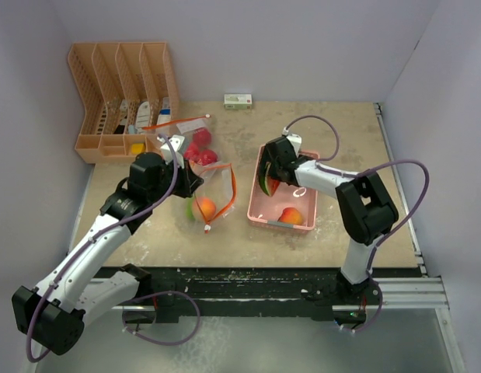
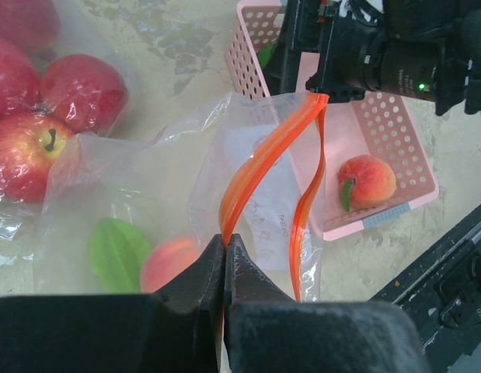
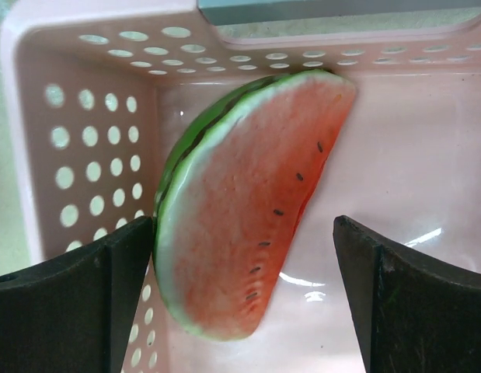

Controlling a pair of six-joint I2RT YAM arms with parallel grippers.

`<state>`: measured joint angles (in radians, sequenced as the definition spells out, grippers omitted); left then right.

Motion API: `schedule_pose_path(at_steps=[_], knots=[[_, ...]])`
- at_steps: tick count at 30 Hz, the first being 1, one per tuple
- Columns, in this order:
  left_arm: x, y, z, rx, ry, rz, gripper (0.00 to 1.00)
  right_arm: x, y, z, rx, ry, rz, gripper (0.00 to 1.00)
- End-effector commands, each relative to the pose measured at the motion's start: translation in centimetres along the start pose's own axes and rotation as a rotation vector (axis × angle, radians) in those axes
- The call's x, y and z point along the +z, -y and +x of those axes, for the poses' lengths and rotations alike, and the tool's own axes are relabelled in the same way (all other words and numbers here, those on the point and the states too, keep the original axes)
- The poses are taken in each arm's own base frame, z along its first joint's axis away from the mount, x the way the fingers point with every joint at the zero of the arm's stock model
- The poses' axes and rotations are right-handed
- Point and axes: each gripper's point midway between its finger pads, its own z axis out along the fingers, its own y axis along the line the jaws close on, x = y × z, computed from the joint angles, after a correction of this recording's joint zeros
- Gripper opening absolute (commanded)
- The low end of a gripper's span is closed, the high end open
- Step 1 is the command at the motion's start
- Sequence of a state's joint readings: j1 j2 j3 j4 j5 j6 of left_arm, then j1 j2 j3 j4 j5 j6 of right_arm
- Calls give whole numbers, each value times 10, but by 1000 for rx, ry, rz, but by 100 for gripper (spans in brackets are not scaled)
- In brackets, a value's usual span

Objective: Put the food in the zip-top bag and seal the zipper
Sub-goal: Pick up the fake fruit from the bin.

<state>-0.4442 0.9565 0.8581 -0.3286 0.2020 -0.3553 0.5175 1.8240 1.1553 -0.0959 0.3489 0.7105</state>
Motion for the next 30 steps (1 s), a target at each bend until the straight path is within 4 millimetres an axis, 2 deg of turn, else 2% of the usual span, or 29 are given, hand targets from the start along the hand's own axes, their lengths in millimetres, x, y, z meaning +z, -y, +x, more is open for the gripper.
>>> schedule_pose_path(at_steps=[1,4,6,10,12,15,18,22,26,30], knots=[[-9,7,-27,34,82,17,0,7,-2,-17,34,64,34,98],[-9,7,-27,34,80,16,0,13,3,-7,14,52,47,91],[-8,7,-26,34,77,18,0,17,3,-3,2,43,37,76],[-7,8,-25,36,74,23,0,16,4,-3,-5,44,37,52],[-8,7,-26,37,75,21,0,9,4,-6,2,54,29,44],[-8,7,-27,36,79,15,0,-7,6,-11,8,72,11,41],[-7,7,-26,33,76,19,0,-34,1,-23,-2,110,-70,42],[-6,7,-26,30,75,20,0,-83,-9,-34,-41,173,-240,40],[-3,7,-26,27,72,21,0,-147,-39,-47,-113,241,-516,37],[-2,9,-26,21,68,30,0,-231,-81,-43,-210,303,-924,35]])
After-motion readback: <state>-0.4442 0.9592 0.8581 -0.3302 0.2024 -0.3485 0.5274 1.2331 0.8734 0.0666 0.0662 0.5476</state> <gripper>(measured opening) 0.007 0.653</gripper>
